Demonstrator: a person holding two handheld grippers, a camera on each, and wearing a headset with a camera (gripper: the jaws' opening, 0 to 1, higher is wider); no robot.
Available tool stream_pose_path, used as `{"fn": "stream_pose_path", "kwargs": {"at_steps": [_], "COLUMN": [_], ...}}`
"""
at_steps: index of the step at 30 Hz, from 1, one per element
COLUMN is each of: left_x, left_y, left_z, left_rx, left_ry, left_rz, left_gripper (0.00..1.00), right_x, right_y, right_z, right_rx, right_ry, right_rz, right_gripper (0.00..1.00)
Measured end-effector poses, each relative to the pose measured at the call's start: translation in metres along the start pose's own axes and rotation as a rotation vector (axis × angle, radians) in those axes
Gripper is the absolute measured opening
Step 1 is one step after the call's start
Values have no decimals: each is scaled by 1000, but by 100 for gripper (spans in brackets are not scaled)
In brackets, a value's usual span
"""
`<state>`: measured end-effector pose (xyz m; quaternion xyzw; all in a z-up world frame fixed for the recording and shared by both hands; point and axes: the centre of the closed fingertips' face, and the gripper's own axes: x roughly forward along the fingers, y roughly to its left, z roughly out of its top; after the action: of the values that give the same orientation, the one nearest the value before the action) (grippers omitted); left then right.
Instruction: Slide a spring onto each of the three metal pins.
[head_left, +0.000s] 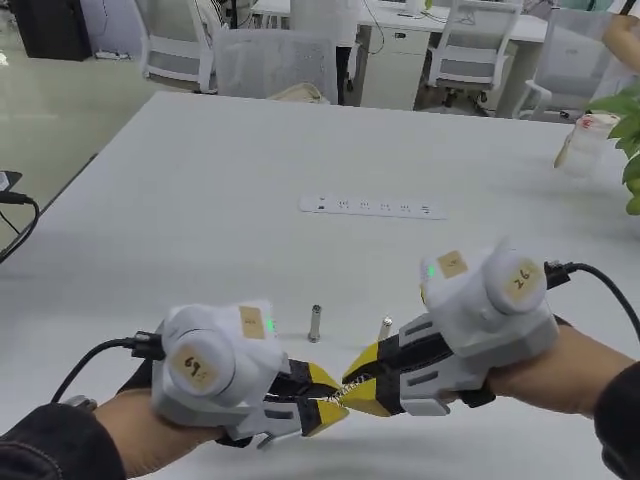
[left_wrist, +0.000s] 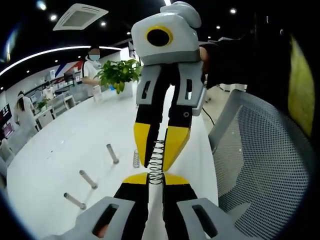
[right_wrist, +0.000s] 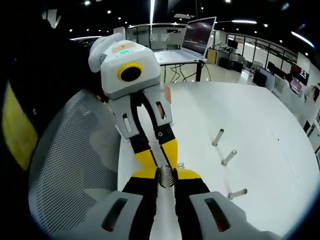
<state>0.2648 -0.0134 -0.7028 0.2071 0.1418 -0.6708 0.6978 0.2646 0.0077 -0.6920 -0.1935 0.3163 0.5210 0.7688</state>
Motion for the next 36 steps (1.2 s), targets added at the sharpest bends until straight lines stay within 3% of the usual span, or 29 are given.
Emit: {"fn": "stream_pose_path", "kwargs": {"at_steps": [10, 18, 23, 28, 33, 36], "left_x": [0, 1, 2, 2, 2, 1], "left_y": [1, -1, -1, 1, 1, 2], "left_z": [2, 3, 6, 9, 2, 3], "left_rx": [-6, -5, -18, -35, -47, -58], "left_ry": [-16, -18, -38, -54, -27, -39], "left_rz": [5, 5, 7, 15, 15, 20], "left_gripper": [1, 2, 2, 3, 7, 8], "right_x": [-1, -2, -5, -7, -10, -10], "right_y": [-1, 2, 2, 1, -1, -2], "right_z": [-2, -5, -4, -2, 3, 1], "right_rx": [8, 6, -24, -41, -39, -41], "right_ry": [31, 98, 174, 212, 213, 226], "right_rz": [22, 53, 73, 83, 86, 83], "right_gripper": [9, 9, 8, 8, 8, 8]}}
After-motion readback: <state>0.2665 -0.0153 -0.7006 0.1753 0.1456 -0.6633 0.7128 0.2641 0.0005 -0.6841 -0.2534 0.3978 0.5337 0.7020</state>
